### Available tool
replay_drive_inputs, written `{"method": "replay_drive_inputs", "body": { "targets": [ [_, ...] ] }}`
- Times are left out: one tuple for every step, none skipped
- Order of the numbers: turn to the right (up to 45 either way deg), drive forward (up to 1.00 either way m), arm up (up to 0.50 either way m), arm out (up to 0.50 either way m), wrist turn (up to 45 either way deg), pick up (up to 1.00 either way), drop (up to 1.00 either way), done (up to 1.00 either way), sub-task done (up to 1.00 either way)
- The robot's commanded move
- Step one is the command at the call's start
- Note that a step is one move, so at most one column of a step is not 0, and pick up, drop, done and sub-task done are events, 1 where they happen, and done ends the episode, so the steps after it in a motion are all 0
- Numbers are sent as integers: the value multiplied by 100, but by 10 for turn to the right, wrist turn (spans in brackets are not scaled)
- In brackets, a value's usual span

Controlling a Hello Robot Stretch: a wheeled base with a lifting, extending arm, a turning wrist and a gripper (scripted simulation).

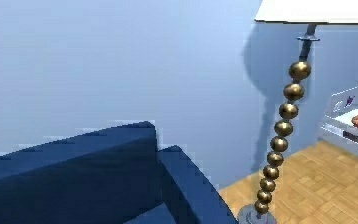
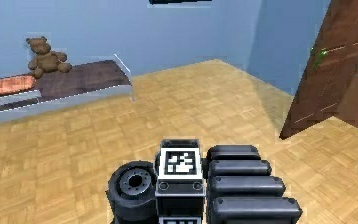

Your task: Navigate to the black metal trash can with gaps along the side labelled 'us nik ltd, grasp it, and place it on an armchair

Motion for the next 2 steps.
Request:
{"method": "replay_drive_inputs", "body": {
  "targets": [
    [30, 0, 0, 0, 0, 0, 0, 0, 0],
    [-450, 0, 0, 0, 0, 0, 0, 0, 0]
  ]
}}
